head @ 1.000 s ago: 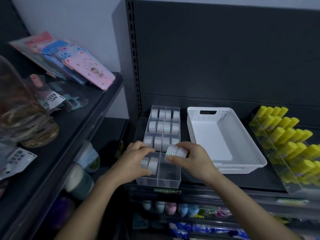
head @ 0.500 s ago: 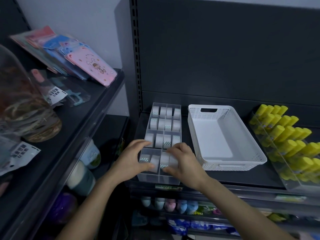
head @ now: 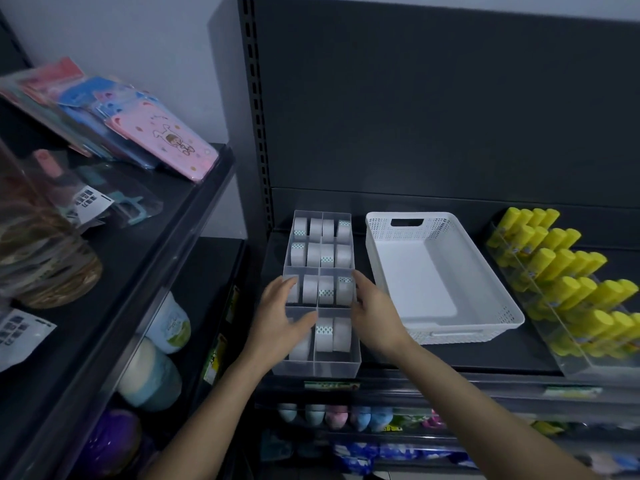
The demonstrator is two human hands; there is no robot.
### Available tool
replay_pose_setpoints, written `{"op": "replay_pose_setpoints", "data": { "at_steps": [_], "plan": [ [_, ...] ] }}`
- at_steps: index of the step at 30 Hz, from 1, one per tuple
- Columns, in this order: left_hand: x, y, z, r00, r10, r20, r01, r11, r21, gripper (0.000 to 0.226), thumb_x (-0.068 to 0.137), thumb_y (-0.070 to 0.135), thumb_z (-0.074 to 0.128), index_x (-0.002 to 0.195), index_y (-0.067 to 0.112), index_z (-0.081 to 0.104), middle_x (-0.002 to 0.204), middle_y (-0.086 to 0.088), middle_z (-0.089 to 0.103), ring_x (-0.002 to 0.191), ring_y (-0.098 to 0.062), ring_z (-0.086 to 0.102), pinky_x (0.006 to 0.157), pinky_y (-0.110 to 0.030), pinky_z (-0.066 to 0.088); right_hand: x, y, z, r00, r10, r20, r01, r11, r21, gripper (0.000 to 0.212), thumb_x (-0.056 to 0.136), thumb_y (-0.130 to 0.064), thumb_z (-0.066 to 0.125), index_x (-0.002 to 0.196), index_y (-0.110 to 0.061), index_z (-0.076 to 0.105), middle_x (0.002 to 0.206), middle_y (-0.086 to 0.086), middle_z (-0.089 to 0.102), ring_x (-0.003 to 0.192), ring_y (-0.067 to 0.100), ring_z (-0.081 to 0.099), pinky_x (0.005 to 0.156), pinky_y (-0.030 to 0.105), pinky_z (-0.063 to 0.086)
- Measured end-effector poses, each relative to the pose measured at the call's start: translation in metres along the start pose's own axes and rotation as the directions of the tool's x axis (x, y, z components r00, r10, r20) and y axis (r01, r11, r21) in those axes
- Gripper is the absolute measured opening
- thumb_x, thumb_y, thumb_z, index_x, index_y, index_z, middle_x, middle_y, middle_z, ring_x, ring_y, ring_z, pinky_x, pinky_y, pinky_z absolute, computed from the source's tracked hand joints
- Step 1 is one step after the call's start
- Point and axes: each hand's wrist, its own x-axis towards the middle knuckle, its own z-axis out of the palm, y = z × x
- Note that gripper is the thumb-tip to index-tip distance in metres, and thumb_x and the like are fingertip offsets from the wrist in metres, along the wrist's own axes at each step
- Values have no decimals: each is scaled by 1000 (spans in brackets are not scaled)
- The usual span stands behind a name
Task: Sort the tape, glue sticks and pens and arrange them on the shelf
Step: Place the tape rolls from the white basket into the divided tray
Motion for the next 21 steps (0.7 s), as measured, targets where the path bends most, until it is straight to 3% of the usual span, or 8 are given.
{"op": "replay_pose_setpoints", "data": {
  "at_steps": [3,6,8,11,17,21],
  "plan": [
    [2,3,6,1000,0,8,0,1000,-18,70,85,33,68,146,28,34,155,8,21,141,-9,24,113,-30,25,2,-3,-7,999,-43,14,44,995,-94,60,83,14,37,140,-5,38,115,13,59,100,27,57,71,10,33],
    [5,0,8,1000,1,2,-1,999,-39,70,86,34,68,146,29,33,155,10,24,139,-7,25,110,-26,25,4,-11,-14,986,-168,21,169,963,-211,60,80,16,40,135,-6,44,141,19,43,125,32,46,90,19,40],
    [9,-1,6,1000,-19,2,19,997,-76,72,87,36,66,148,30,28,155,10,25,139,-5,25,110,-26,25,10,-12,-29,978,-196,-71,173,954,-244,56,83,11,42,136,-6,46,146,18,38,135,30,38,106,26,32],
    [17,-2,7,1000,-26,2,26,996,-88,74,89,37,64,150,27,24,156,9,25,139,-5,24,110,-26,23,28,11,-60,983,-90,-161,39,955,-293,51,88,4,44,137,-6,46,147,17,38,136,28,35,109,26,25],
    [18,0,16,1000,0,3,0,1000,-12,73,87,42,65,149,27,29,155,8,24,140,-7,24,110,-28,24,31,96,-109,962,184,-202,-264,820,-508,54,88,-2,42,141,-6,34,142,20,37,131,36,34,107,41,35],
    [19,7,22,1000,-20,7,20,1000,11,74,86,39,67,149,26,29,155,7,24,140,-9,25,113,-33,27,33,118,-123,957,140,-255,-260,804,-534,42,83,3,40,125,0,41,119,20,51,107,39,45,88,40,41]
  ]
}}
